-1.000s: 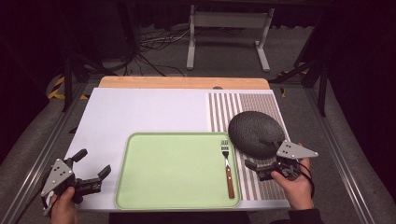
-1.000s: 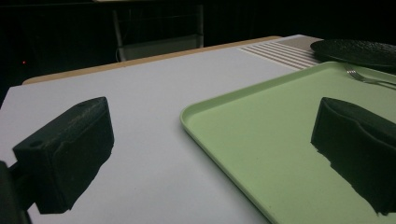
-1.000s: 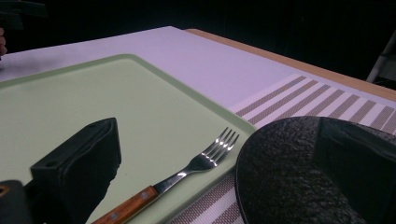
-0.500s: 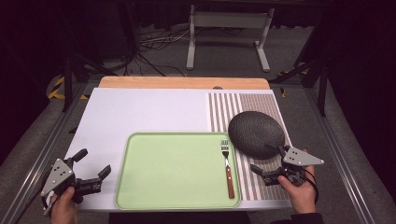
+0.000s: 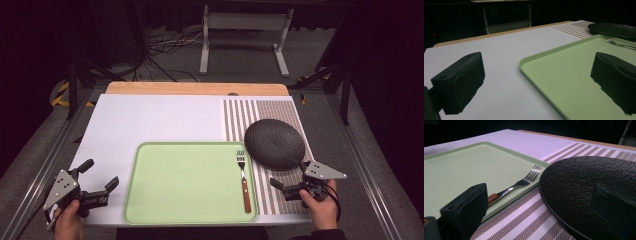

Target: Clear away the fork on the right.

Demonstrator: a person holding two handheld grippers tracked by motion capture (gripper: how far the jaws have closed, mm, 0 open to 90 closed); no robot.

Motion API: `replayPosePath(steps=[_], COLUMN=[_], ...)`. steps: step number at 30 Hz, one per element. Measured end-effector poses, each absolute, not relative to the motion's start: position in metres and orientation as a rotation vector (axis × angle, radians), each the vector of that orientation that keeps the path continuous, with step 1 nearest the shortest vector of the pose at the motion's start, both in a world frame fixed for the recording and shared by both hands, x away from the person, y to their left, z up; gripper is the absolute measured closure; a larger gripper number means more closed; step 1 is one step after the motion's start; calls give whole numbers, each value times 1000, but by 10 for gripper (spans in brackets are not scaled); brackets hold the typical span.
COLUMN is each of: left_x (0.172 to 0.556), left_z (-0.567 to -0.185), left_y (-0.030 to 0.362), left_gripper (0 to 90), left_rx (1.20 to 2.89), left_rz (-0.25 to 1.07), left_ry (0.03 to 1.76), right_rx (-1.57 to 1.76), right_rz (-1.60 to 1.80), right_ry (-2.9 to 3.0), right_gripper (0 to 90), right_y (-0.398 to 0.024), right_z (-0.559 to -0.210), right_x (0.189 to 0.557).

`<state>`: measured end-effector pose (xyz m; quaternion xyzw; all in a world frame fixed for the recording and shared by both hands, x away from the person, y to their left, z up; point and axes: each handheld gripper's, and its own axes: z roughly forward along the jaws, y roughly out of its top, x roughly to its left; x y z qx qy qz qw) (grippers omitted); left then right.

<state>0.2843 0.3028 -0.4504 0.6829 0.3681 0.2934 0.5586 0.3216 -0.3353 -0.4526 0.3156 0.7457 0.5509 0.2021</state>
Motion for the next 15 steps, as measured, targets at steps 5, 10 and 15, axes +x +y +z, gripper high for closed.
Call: replayPosePath(steps=[5, 10, 15], left_x=[285, 284, 285], left_z=[-450, -450, -450], left_y=[303, 303, 303], left_gripper=[0, 0, 0], left_rx=[1615, 1615, 1612], left_rz=[691, 693, 694], left_ry=[868, 869, 867], right_rx=[911, 912, 905], right_rz=[1554, 1567, 1581], right_ry=[2065, 2056, 2043], right_gripper=[17, 17, 17], right_y=[-338, -339, -339], right_z=[-453, -453, -452], right_x=[322, 322, 322])
